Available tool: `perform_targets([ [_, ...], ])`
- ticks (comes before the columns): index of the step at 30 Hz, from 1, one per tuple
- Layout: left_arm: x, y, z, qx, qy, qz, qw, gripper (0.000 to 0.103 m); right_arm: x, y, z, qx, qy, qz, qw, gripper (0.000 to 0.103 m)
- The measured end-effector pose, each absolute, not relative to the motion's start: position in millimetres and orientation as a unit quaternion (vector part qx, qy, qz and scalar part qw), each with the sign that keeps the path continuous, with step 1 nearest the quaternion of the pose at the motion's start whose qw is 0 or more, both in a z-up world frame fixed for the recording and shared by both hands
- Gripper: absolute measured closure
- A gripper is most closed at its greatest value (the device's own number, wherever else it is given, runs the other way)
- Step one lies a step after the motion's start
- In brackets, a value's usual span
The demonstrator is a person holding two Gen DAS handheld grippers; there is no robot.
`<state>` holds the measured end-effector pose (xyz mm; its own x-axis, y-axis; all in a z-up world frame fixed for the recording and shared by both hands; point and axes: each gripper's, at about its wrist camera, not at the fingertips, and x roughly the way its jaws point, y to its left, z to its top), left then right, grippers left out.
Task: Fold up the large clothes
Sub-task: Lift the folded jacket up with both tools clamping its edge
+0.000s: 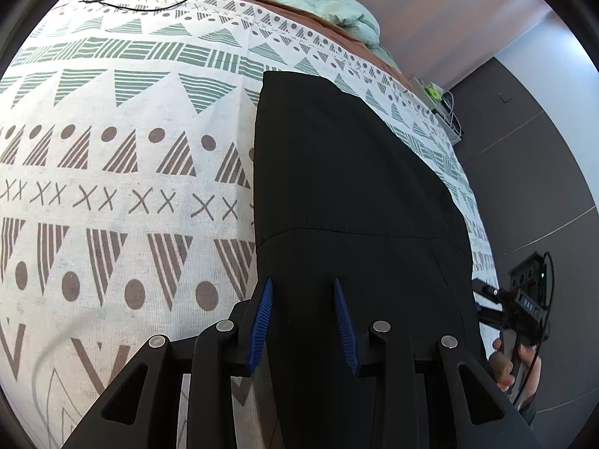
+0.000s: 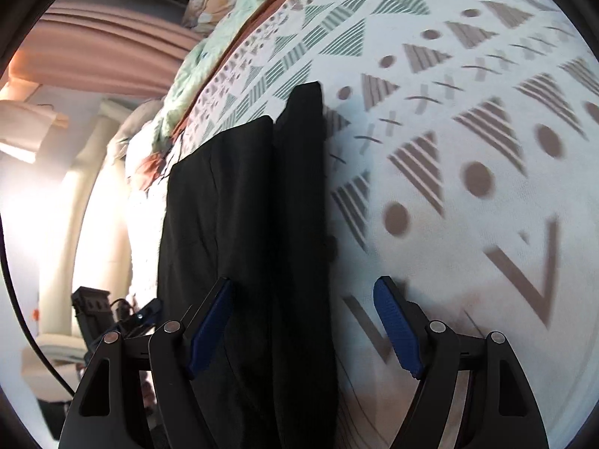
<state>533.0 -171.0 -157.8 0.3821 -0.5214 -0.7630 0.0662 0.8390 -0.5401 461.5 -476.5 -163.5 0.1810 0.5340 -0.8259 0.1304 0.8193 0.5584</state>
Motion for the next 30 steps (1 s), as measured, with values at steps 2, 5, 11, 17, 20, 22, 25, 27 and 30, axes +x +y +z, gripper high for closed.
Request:
perform_targets([
  [2, 535, -171, -160, -0.223, 0.523, -0.181, 0.803, 0.067, 470, -469, -168, 0.262, 0.633, 0.157, 0.712, 0.026],
  [5, 539, -170, -163, -0.229, 0.516, -0.177, 0.806, 0.066, 483, -460, -173, 0.256, 0.639, 0.179, 0.703, 0.026],
  [11, 550, -171, -168, -0.241, 0.510, -0.168, 0.809, 0.063, 507, -451, -191, 0.286, 0.641, 0.221, 0.677, 0.026],
  [17, 559, -171, -171, -0.249, 0.515, -0.161, 0.804, 0.061, 517, -421, -196, 0.252, 0.651, 0.244, 0.673, 0.024],
  [20, 559, -171, -172, -0.250, 0.515, -0.156, 0.805, 0.061, 512, -421, -192, 0.235, 0.651, 0.234, 0.683, 0.039],
  [22, 559, -172, -171, -0.252, 0.514, -0.153, 0.806, 0.061, 509, -422, -189, 0.227, 0.655, 0.220, 0.687, 0.058],
  [25, 558, -176, -168, -0.244, 0.508, -0.154, 0.812, 0.066, 505, -424, -174, 0.218, 0.646, 0.216, 0.699, 0.078],
  [27, 556, -177, -165, -0.239, 0.503, -0.152, 0.817, 0.069, 502, -419, -160, 0.211, 0.637, 0.220, 0.708, 0.081],
  [30, 551, -176, -160, -0.238, 0.495, -0.148, 0.822, 0.075, 493, -411, -135, 0.191, 0.622, 0.222, 0.726, 0.084],
])
